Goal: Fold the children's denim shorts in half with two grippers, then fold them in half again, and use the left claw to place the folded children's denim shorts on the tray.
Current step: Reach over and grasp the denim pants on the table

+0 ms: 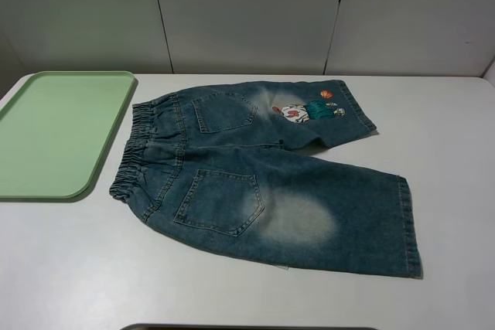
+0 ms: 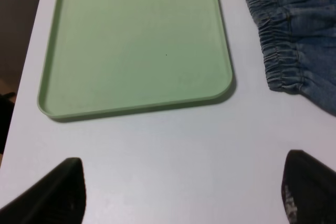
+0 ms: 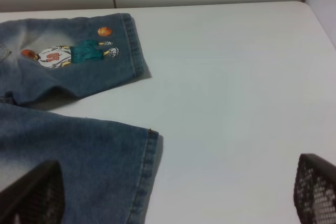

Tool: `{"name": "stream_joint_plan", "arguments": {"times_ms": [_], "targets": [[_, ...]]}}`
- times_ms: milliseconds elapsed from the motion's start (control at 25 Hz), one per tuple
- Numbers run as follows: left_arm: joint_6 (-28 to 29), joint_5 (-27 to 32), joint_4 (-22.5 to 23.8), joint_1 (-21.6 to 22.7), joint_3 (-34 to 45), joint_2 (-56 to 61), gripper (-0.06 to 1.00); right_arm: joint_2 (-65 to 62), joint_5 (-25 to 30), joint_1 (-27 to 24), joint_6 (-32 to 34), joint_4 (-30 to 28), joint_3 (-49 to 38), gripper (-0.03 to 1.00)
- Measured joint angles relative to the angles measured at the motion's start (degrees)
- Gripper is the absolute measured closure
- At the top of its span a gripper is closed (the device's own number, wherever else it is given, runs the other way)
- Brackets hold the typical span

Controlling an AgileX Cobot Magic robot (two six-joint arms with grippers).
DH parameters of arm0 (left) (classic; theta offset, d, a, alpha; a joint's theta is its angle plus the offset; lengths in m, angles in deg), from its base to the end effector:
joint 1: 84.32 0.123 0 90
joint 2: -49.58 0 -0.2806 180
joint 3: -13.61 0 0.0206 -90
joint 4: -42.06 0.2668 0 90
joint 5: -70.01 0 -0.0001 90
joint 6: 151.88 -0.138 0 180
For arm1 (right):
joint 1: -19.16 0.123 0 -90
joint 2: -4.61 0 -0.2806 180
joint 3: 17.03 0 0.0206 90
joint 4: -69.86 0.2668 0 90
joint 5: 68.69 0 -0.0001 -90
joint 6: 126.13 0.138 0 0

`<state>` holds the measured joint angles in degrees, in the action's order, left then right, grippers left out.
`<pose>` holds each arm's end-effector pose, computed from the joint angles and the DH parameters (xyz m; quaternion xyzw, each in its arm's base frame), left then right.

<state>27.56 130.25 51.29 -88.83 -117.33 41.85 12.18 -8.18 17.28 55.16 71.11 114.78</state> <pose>0.0573 0.0148 0.2626 0.0352 0.8493 0.0624 0.5230 0.0546 0.0008 0.2660 0.0230 0.8489 0.0082 0.5279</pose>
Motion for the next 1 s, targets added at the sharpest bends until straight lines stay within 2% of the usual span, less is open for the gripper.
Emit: {"name": "stream_joint_plan", "arguments": {"times_ms": [680,1000], "targets": [[0.0,0.0,0.0,-0.1,0.0,0.0,0.19,0.0,0.0,0.0,0.0,0.0,0.0,0.31],[0.0,0.0,0.0,-3.8,0.0,0.0,0.19,0.0,-0.1,2.7,0.0,-0.7,0.0,0.31]]}}
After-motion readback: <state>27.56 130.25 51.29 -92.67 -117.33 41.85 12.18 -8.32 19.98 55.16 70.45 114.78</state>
